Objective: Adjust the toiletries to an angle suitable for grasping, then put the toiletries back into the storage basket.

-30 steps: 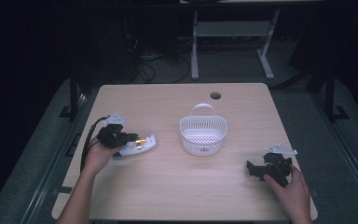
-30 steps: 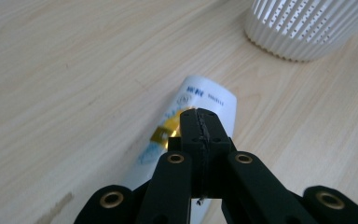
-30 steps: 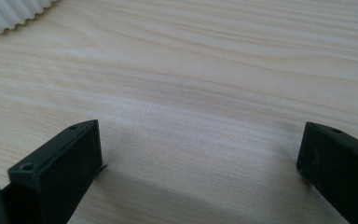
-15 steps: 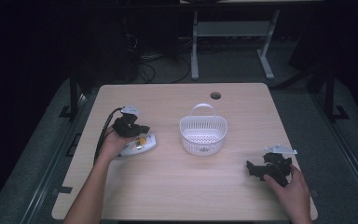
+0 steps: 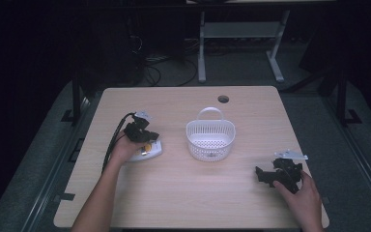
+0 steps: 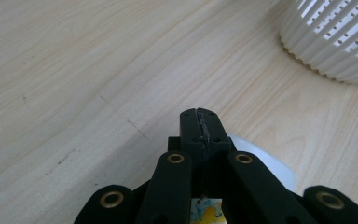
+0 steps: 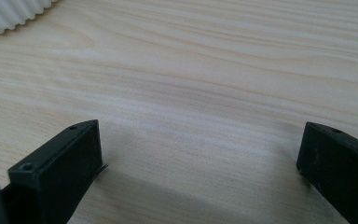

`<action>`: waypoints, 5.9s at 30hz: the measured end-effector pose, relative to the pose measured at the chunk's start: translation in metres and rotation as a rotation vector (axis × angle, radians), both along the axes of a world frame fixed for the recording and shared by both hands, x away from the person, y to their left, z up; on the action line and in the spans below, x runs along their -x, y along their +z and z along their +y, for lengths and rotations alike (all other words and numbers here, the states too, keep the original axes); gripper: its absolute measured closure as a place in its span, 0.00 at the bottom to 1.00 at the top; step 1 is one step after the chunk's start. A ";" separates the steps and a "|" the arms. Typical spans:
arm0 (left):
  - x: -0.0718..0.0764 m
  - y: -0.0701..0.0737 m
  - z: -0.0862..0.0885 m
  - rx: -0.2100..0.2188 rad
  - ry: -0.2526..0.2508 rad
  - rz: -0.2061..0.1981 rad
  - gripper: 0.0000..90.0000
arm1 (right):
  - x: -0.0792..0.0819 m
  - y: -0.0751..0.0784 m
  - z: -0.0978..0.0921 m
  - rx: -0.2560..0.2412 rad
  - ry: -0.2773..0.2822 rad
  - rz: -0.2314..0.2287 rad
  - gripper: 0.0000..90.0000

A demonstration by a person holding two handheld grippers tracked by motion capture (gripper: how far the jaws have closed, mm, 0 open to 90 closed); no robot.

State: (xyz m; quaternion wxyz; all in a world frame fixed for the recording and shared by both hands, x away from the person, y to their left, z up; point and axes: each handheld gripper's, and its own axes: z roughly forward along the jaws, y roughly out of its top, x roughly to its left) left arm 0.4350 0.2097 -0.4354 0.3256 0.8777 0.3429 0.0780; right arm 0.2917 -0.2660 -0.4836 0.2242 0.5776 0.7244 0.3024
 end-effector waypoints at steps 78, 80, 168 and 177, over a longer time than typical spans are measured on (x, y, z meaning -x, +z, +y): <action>0.132 0.003 0.054 -0.003 -0.027 0.070 1.00 | 0.000 0.000 0.000 -0.001 0.000 0.000 0.00; 0.132 0.002 0.056 -0.002 -0.020 0.075 1.00 | 0.000 0.000 0.000 0.000 0.000 0.000 0.00; 0.058 -0.006 0.087 -0.185 0.265 0.151 0.20 | -0.002 0.000 0.000 -0.001 0.000 0.000 0.00; 0.057 -0.009 0.084 -0.218 0.265 0.171 0.23 | -0.002 0.000 0.000 0.000 0.000 0.000 0.00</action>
